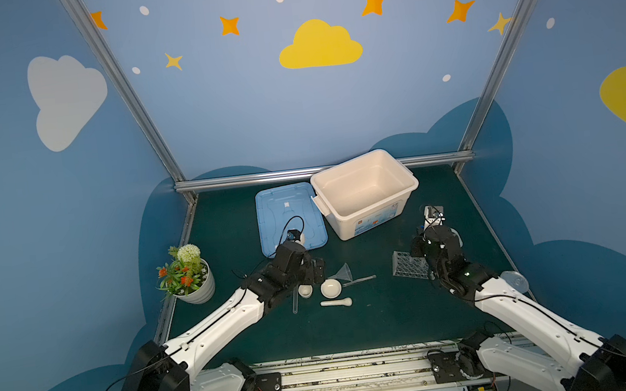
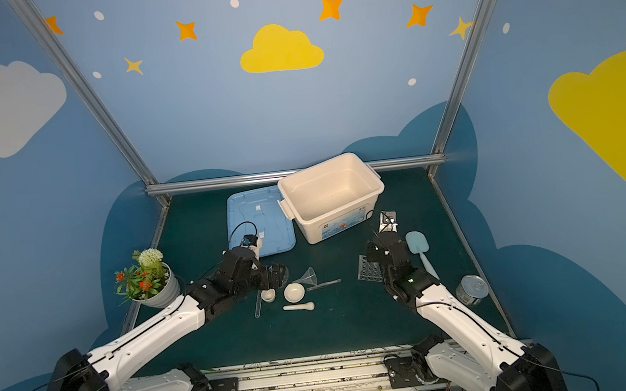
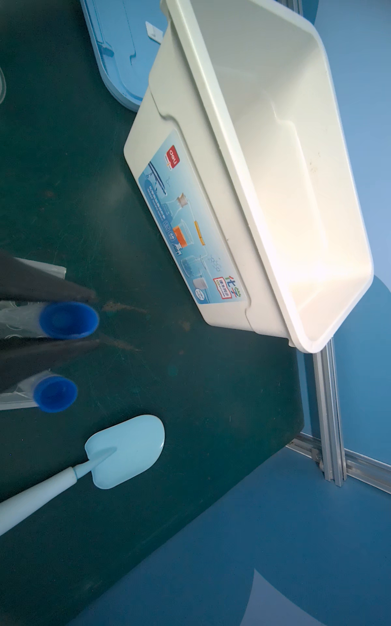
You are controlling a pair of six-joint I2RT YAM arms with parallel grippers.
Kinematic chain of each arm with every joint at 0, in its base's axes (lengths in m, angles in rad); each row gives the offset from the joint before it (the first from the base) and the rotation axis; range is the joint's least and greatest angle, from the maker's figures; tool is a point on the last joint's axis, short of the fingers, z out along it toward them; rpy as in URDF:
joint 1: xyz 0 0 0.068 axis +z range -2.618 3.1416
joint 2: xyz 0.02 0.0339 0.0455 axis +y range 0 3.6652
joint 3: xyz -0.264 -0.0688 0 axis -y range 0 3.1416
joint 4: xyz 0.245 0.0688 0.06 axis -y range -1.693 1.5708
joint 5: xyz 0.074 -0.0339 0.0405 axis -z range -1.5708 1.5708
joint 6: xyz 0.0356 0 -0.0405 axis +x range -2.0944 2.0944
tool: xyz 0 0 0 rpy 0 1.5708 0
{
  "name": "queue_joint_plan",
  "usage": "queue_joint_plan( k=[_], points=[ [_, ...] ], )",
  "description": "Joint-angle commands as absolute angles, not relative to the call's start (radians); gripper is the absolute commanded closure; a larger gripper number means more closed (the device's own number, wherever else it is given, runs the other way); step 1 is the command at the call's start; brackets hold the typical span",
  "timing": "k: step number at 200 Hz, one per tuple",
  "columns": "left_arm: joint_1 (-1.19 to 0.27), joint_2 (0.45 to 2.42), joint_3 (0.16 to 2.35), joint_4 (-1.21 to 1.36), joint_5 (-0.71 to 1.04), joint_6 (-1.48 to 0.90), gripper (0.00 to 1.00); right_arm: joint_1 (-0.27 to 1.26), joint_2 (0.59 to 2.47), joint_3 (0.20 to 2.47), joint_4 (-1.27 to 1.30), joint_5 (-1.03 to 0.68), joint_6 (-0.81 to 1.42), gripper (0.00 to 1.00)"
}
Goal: Organize the chemistry lab equipment
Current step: 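Lower the tube into the rack beside the first tube with the right gripper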
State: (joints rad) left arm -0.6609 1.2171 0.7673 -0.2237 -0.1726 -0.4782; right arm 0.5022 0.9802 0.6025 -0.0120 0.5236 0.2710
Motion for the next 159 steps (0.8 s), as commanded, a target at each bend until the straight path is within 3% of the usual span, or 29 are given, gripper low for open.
queue_joint_plan(
  k=[1, 159],
  points=[
    [-0.656, 1.207, 0.756, -0.224, -0.165, -0.482, 0.00, 0.508, 0.985, 0.591, -0.007, 0.543, 0.267, 0.99],
    [-0.655, 1.200, 0.745, -0.228, -0.164, -0.489, 0.00, 0.509, 0.988, 0.584, 0.001, 0.564, 0.281, 0.99]
  ],
)
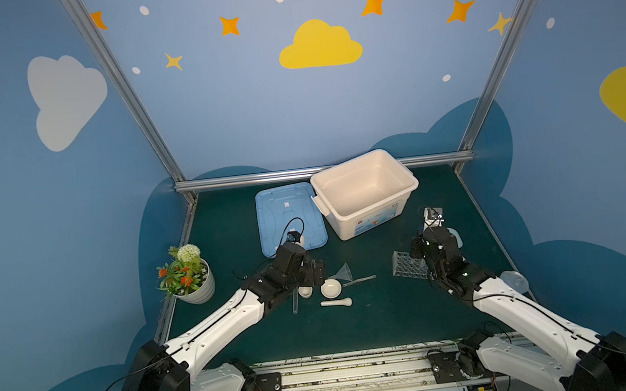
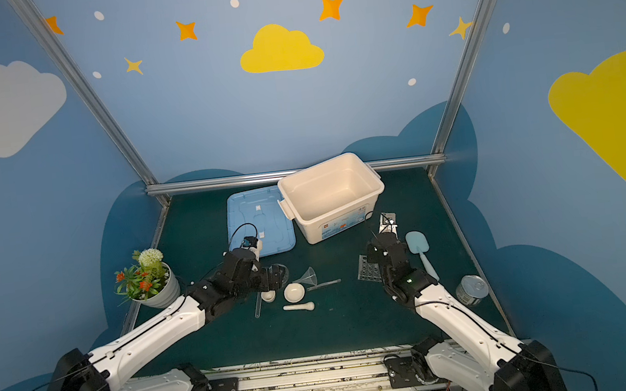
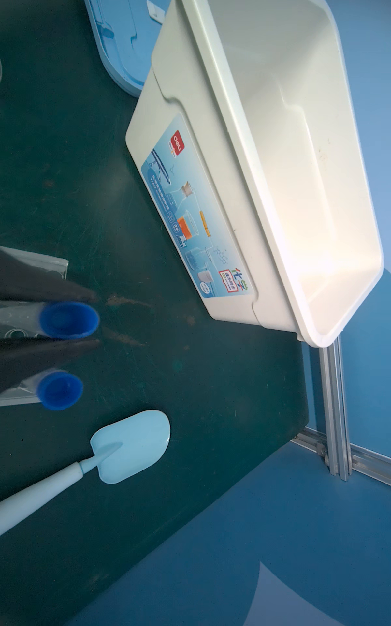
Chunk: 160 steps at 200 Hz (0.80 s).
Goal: Organize the chemistry lab equipment
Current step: 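Lower the tube into the rack beside the first tube with the right gripper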
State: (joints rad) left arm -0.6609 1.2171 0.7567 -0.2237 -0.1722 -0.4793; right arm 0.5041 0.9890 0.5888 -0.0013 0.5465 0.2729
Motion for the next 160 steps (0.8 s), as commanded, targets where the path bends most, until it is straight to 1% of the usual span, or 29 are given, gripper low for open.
queue_joint_plan(
  k=[1, 160],
  points=[
    [-0.655, 1.199, 0.745, -0.228, -0.164, -0.489, 0.00, 0.509, 0.988, 0.584, 0.001, 0.564, 0.280, 0.99],
    [-0.653, 1.183, 0.723, -0.225, -0.166, -0.498, 0.00, 0.509, 1.020, 0.621, -0.015, 0.577, 0.327, 0.99]
  ],
)
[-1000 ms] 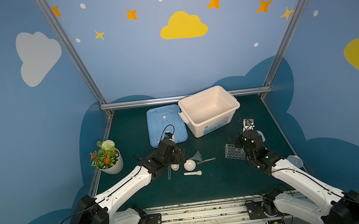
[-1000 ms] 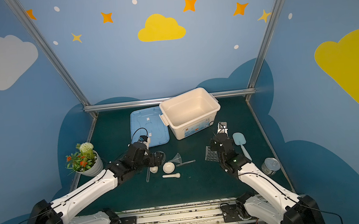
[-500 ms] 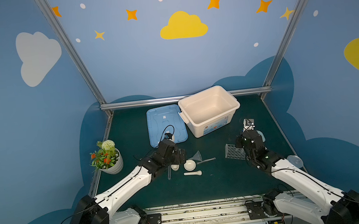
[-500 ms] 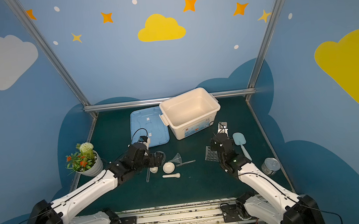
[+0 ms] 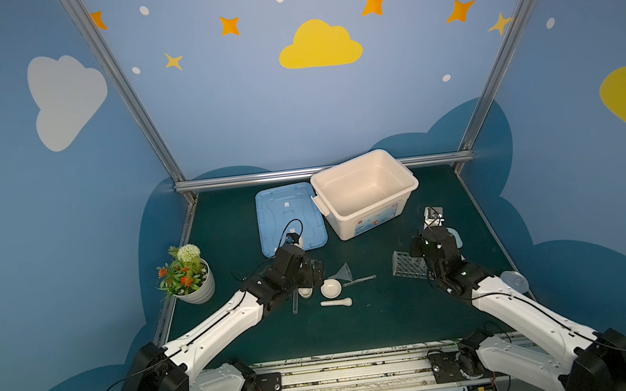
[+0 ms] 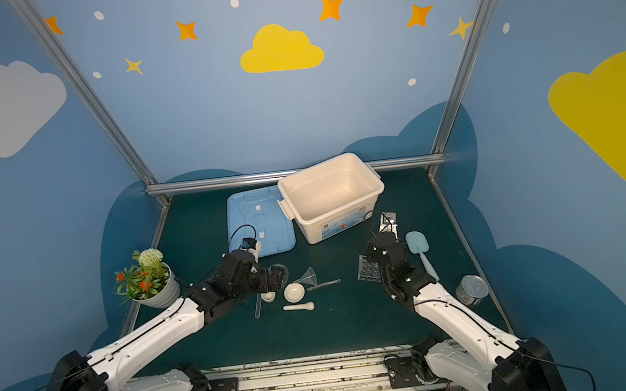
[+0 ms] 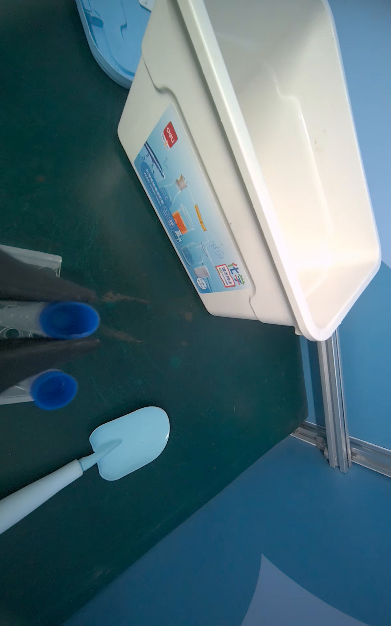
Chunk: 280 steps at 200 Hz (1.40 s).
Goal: Organize the chemistry lab equipment
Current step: 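Lower the tube into the rack beside the first tube with the right gripper, then press the tube down into the rack hole and open the right gripper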
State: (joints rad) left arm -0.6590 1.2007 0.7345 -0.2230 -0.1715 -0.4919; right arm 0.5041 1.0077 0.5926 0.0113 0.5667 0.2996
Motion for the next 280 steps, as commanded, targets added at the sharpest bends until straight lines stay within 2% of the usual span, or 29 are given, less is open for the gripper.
queue_joint_plan(
  k=[1, 120, 280],
  points=[
    [-0.653, 1.183, 0.723, -0.225, -0.167, -0.497, 0.00, 0.509, 1.020, 0.622, -0.015, 0.577, 0.327, 0.99],
    [-0.652, 1.171, 0.713, -0.225, -0.169, -0.500, 0.00, 0.510, 1.024, 0.609, -0.014, 0.598, 0.335, 1.00],
    [-0.651, 1.176, 0.702, -0.213, -0.157, -0.514, 0.00, 0.521, 0.983, 0.566, -0.046, 0.517, 0.330, 0.98]
  ],
)
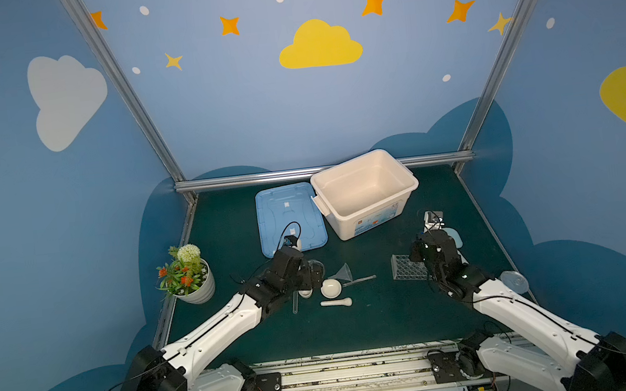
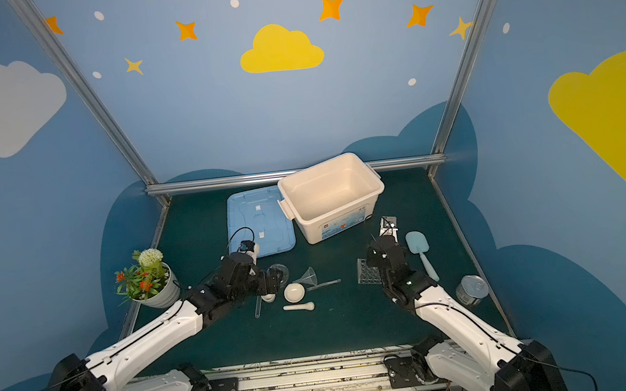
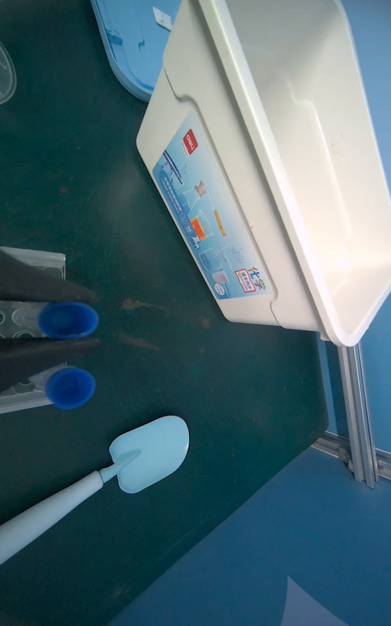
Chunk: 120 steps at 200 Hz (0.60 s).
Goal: Organize the chemistry lab equipment
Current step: 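Press the tube down into the rack hole and open the right gripper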
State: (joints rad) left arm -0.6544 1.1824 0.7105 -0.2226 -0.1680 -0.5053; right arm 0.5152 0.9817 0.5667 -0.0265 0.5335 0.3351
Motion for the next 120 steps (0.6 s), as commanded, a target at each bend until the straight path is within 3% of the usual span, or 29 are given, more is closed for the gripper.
queue_joint_plan(
  k=[1, 120],
  points=[
    [-0.652, 1.176, 0.702, -0.213, -0.158, -0.514, 0.00, 0.522, 0.984, 0.566, -0.046, 0.517, 0.328, 0.98],
    [-0.651, 1.163, 0.693, -0.219, -0.166, -0.515, 0.00, 0.524, 1.063, 0.605, -0.052, 0.499, 0.328, 0.97]
  ],
)
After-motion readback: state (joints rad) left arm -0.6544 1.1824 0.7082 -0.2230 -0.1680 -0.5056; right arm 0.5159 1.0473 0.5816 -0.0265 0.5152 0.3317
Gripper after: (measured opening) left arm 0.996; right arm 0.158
